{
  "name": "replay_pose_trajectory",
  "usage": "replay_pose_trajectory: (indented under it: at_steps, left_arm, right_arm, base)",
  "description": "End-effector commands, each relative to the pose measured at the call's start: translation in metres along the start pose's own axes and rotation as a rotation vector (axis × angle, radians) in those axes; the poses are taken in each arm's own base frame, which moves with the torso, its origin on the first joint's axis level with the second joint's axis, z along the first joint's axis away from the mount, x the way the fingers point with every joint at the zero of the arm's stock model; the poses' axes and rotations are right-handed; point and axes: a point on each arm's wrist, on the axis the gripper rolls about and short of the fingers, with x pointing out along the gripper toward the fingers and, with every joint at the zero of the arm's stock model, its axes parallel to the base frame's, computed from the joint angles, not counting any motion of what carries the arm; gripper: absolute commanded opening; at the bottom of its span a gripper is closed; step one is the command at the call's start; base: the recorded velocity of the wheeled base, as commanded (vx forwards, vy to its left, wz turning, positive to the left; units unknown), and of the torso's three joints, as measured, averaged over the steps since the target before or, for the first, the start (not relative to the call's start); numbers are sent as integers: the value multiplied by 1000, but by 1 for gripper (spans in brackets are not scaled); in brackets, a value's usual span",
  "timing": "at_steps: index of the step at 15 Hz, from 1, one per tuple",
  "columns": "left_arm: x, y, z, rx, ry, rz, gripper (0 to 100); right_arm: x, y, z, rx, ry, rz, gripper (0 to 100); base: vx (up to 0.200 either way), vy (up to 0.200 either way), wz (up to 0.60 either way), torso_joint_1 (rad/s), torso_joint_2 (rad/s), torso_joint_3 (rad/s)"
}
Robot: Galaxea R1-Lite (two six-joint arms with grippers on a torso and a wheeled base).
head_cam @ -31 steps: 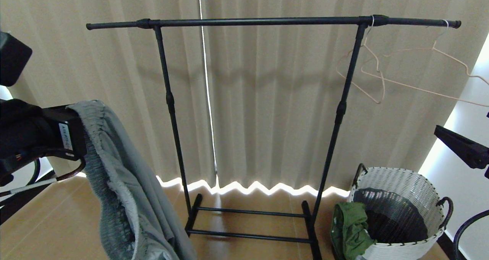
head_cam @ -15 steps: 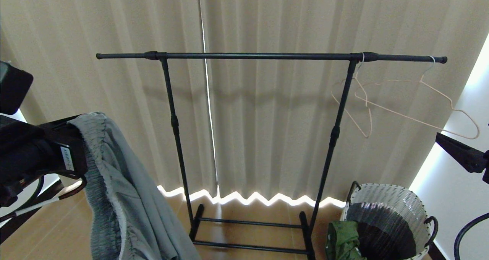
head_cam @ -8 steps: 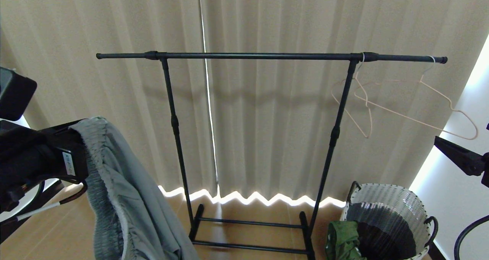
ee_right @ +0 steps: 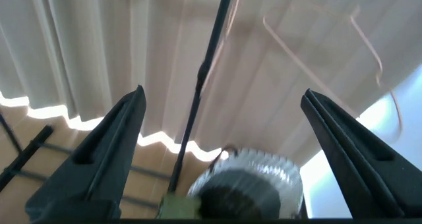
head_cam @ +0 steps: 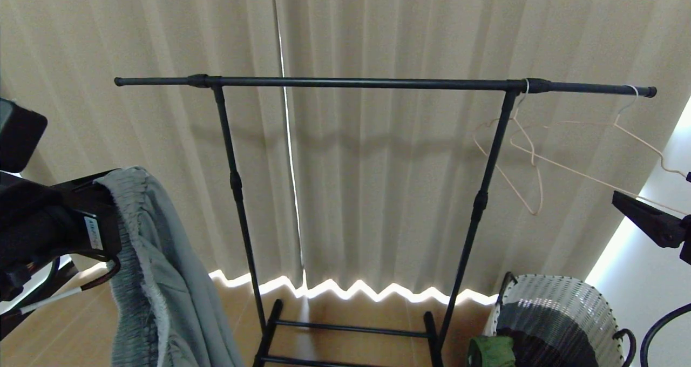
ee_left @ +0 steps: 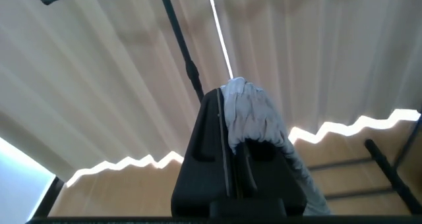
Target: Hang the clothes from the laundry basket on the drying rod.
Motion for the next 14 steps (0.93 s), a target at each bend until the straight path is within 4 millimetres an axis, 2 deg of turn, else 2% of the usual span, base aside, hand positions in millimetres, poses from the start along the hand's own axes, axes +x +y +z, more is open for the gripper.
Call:
replay_pose_trajectory:
  at_steps: [1, 3, 14]
  left_arm:
    - [0, 0, -1, 1, 2, -1, 0]
    - [0, -1, -1, 4, 3, -3, 0]
    - [-4, 1, -2, 2, -3, 4, 0]
  right_arm:
    - [0, 0, 0, -1, 1, 0, 100]
    - [1, 0, -1, 0, 4, 0, 100]
    - [1, 0, 0, 0, 4, 0, 100]
  base:
    - [200, -200, 0, 2, 2, 2]
    - [200, -100, 0, 7, 7, 7]
    - [0, 0, 0, 0, 0, 0]
